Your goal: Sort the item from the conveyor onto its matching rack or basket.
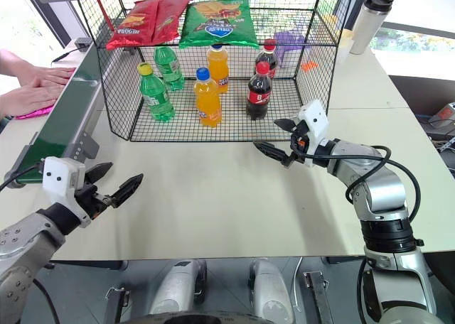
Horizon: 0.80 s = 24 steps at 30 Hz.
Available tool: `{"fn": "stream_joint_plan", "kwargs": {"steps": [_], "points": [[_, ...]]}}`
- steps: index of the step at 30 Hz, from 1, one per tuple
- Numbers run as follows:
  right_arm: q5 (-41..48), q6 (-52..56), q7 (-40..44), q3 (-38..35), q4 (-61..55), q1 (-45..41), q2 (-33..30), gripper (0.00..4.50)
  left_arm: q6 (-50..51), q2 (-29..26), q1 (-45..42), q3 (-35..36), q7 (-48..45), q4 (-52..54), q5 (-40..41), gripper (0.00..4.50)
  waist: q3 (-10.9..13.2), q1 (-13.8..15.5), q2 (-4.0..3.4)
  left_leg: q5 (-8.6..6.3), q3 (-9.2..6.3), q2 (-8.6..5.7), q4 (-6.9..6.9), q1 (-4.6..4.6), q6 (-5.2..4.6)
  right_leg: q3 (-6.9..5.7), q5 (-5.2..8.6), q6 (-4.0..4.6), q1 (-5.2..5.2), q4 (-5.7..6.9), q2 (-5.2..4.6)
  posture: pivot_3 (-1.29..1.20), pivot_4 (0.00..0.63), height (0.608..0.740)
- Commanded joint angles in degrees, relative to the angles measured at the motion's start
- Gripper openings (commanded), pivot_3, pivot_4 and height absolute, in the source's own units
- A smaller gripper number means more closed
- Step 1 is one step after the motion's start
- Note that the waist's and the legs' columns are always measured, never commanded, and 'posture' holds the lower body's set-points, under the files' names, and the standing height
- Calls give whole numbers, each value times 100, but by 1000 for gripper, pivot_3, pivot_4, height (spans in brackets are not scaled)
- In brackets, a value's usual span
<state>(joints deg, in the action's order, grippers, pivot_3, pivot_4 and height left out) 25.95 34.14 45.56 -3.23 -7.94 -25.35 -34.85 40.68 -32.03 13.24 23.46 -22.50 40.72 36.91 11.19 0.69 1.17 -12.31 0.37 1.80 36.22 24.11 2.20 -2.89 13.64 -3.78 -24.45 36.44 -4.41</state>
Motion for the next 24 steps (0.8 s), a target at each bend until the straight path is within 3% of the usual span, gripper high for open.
{"fn": "stream_joint_plan", "kwargs": {"steps": [1, 24], "points": [[28, -72, 30, -85, -151, -28, -54, 4500, -106, -54, -39, 80, -66, 169, 86, 4420, 0, 0, 0, 0, 0, 0, 0, 0, 0, 0, 0, 0, 0, 0, 0, 0, 150, 740], [-79, -381, 359, 14, 263, -207, -19, 4500, -238, 102, -109, -80, 78, 151, -4, 4420, 0, 0, 0, 0, 0, 0, 0, 0, 0, 0, -1, 0, 0, 0, 1, 0, 150, 740]]}}
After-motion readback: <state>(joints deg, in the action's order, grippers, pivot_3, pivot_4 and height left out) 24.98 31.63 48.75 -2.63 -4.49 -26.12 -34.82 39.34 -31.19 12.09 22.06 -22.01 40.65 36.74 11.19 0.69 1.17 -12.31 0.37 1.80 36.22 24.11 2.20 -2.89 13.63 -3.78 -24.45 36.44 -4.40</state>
